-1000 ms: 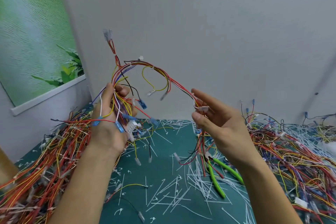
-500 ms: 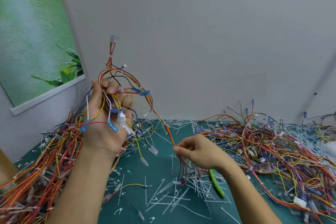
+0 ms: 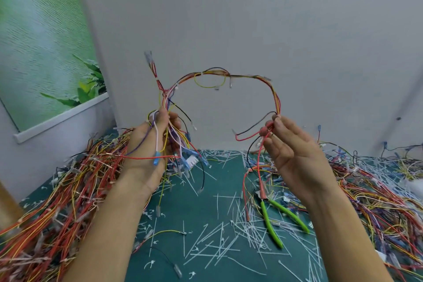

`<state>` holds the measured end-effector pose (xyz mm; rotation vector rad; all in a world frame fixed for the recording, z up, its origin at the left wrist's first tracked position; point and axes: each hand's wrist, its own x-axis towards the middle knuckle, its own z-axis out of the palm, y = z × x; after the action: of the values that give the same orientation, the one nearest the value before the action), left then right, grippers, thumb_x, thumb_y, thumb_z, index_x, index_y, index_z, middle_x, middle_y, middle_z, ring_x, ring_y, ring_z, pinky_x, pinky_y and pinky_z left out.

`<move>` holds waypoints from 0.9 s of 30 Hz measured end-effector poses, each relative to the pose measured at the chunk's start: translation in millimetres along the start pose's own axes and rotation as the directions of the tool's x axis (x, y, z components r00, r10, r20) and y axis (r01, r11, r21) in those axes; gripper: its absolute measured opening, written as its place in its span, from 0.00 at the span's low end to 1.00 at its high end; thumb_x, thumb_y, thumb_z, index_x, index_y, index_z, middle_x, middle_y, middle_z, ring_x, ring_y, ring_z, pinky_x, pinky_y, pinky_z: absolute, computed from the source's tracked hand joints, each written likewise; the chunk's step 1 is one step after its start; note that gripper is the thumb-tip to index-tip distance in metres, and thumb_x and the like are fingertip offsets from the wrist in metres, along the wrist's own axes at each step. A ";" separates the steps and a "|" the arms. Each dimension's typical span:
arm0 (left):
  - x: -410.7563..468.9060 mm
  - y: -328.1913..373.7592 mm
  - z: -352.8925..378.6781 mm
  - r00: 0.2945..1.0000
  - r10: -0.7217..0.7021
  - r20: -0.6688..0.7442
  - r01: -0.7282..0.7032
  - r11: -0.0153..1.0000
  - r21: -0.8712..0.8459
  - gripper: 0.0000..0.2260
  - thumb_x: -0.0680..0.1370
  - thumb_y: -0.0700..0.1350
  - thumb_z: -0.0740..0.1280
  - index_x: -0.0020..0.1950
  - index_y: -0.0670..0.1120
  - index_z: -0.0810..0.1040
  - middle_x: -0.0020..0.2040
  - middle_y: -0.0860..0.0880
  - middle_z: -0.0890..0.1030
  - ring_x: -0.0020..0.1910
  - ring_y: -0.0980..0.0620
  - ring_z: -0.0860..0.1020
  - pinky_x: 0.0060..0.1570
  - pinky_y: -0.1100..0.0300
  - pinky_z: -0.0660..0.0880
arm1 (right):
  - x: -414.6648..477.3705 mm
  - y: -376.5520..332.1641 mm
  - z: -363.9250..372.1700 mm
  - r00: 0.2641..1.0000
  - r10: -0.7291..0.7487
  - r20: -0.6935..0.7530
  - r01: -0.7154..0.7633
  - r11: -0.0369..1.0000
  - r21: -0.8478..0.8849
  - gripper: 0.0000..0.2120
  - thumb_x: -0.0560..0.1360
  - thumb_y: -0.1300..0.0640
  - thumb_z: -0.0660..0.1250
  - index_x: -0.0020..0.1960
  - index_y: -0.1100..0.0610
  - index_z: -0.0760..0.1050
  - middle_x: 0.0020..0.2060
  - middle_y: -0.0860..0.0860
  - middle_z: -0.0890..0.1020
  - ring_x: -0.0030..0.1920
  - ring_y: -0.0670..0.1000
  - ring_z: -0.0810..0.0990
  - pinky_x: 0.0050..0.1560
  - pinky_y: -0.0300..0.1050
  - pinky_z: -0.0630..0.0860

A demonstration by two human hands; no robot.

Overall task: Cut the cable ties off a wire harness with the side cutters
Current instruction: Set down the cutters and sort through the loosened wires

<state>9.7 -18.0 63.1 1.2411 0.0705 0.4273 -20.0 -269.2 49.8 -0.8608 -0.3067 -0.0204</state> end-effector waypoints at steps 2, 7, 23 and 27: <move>-0.1 -2.2 -3.5 0.999 -0.029 0.023 0.030 0.998 -0.058 0.16 0.86 0.45 0.55 0.44 0.43 0.76 0.27 0.54 0.81 0.21 0.60 0.77 0.21 0.67 0.73 | 1.9 -3.1 -3.7 1.000 0.002 -0.011 -0.003 0.999 -0.035 0.12 0.74 0.64 0.70 0.57 0.62 0.79 0.46 0.53 0.86 0.46 0.49 0.86 0.43 0.36 0.82; -14.6 -7.2 -24.2 0.967 0.171 0.190 -0.179 0.984 0.024 0.07 0.76 0.45 0.71 0.52 0.46 0.85 0.45 0.51 0.87 0.41 0.55 0.84 0.43 0.62 0.81 | 2.7 0.7 -9.6 0.989 -0.148 -0.025 0.129 0.921 -0.367 0.14 0.74 0.64 0.74 0.59 0.58 0.81 0.48 0.55 0.88 0.47 0.52 0.88 0.46 0.41 0.83; 0.8 -41.3 -56.8 0.243 0.819 0.520 -0.766 -0.167 0.621 0.13 0.79 0.38 0.72 0.63 0.48 0.82 0.38 0.45 0.83 0.34 0.45 0.79 0.32 0.50 0.77 | 12.7 3.1 -42.5 0.588 -0.722 0.365 0.433 -0.100 -0.896 0.11 0.75 0.72 0.72 0.44 0.58 0.87 0.52 0.53 0.85 0.61 0.54 0.80 0.61 0.34 0.72; 0.1 -45.3 -56.3 0.272 0.859 0.434 -0.796 -0.053 0.603 0.11 0.80 0.41 0.70 0.63 0.46 0.81 0.47 0.44 0.87 0.41 0.48 0.84 0.41 0.52 0.82 | 12.2 2.3 -40.6 0.570 -0.744 0.349 0.436 -0.087 -0.896 0.09 0.76 0.69 0.72 0.45 0.57 0.86 0.51 0.53 0.84 0.60 0.54 0.80 0.61 0.35 0.72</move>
<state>6.5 21.2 2.5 2.0488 -0.6001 1.7492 2.5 -296.9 26.7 -1.8919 -0.4109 -1.4064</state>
